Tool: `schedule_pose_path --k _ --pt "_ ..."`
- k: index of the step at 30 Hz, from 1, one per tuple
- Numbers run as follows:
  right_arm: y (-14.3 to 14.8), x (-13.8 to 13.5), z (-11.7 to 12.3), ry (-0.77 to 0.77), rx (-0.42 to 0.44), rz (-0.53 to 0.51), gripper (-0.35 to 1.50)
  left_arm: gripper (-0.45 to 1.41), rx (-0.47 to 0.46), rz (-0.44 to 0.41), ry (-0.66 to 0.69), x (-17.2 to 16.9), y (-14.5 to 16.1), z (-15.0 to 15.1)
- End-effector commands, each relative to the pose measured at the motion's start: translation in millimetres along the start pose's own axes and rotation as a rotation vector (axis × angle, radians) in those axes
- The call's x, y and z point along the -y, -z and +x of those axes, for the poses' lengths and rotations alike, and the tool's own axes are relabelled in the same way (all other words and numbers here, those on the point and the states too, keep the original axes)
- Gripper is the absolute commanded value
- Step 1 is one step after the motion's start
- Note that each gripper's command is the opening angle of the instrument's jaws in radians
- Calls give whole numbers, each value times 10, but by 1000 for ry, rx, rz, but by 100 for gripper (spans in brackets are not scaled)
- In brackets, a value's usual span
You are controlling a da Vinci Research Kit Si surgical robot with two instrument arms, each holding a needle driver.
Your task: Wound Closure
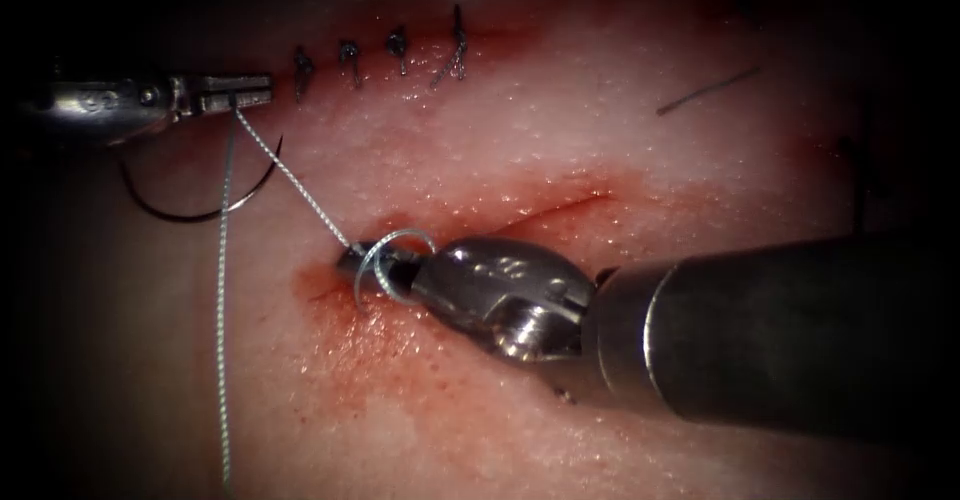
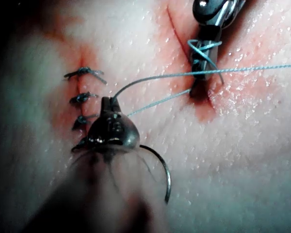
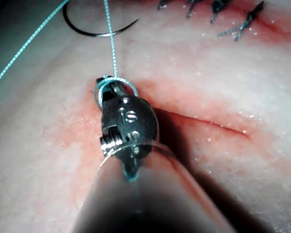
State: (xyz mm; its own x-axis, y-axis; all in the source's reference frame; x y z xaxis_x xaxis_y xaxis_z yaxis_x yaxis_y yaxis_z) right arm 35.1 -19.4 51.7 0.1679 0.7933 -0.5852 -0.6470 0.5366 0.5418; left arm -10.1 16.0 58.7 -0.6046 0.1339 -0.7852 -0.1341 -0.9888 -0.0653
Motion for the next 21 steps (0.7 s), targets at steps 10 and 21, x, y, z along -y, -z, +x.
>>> schedule_pose_path --k 10,21 --pt "21 23 -14 38 19 33 -35 -45 56 113 -44 -2 -3 4" --pt "20 23 -18 83 21 29 -35 -45 189 513 -121 38 36 54"
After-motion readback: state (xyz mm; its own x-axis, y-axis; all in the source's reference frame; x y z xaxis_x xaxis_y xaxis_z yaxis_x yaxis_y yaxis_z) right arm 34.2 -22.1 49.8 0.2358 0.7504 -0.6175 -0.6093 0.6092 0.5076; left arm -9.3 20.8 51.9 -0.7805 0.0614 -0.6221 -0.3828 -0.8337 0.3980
